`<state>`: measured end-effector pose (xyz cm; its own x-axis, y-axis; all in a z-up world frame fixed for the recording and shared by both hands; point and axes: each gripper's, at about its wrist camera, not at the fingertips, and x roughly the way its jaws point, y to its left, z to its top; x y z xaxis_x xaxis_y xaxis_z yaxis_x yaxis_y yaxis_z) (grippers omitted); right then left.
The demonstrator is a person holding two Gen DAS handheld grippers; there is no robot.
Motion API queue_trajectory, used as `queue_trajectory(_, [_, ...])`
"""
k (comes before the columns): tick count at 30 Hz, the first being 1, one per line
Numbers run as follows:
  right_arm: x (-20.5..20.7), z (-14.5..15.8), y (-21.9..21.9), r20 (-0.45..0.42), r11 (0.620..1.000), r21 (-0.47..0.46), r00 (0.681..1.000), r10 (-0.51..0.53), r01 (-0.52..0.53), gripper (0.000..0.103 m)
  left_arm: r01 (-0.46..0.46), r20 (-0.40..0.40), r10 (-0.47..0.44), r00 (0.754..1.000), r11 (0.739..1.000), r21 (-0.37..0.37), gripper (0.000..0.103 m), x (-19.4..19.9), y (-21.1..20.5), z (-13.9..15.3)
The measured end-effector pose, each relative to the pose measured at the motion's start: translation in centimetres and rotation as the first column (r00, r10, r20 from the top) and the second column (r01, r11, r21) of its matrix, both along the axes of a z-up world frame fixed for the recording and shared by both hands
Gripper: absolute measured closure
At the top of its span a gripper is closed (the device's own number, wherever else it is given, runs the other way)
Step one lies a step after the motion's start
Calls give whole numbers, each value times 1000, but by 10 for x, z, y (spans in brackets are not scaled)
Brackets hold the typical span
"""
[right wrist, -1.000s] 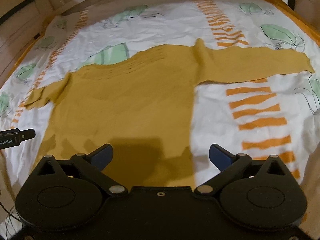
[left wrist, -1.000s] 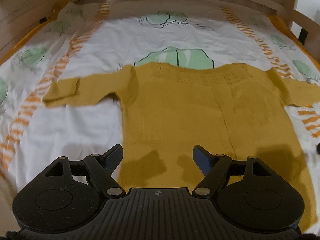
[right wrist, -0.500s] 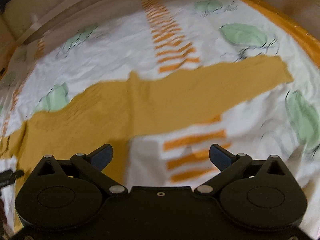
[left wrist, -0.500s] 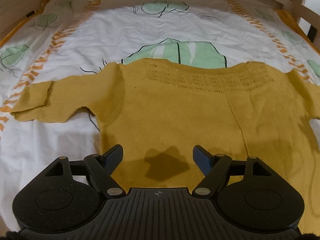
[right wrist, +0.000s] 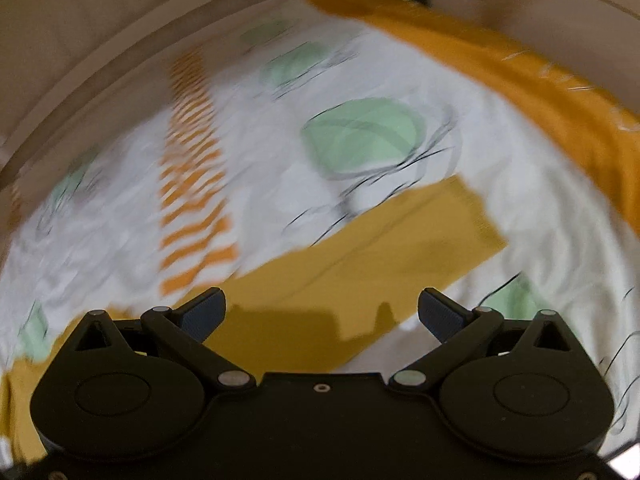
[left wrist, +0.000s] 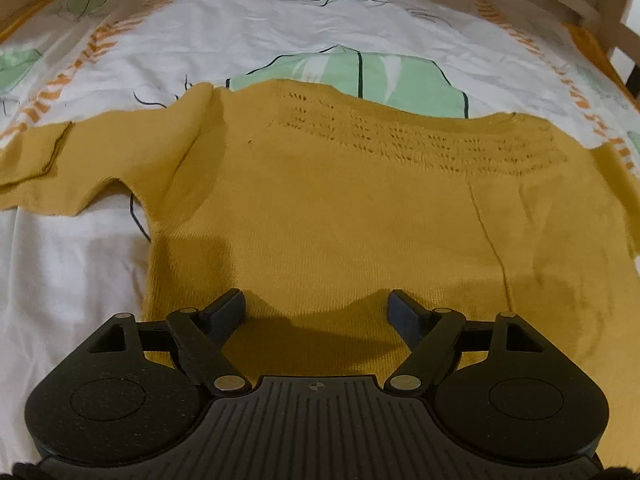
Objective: Fold small clothes
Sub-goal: 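Move the right gripper to the sweater sleeve cuff and grasp it, then lift the held sleeve across the sweater body and open the right gripper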
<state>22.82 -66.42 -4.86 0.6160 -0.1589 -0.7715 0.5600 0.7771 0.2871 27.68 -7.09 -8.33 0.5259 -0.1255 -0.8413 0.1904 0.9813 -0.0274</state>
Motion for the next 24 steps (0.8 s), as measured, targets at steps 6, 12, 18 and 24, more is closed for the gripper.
queue_trajectory(6, [-1,-10,-45,-15,994,-17,994,-107,106,1,6,4,-6,1000,1000,13,21,-1,-4,-2])
queue_trajectory(12, [1,-27,-67,-21,990,16,990,-142,142,1,19,27,-16,1000,993,-114,27,1,1,10])
queue_trajectory(18, [-2,-48,-83,-48,975,57,977,-210,213,17,60,88,-49,995,989,-136,27,-4,-5,17])
queue_trajectory(24, [-9,-67,-93,-30,966,125,974,-226,228,26,77,95,-64,993,988,-137,27,-4,-10,15])
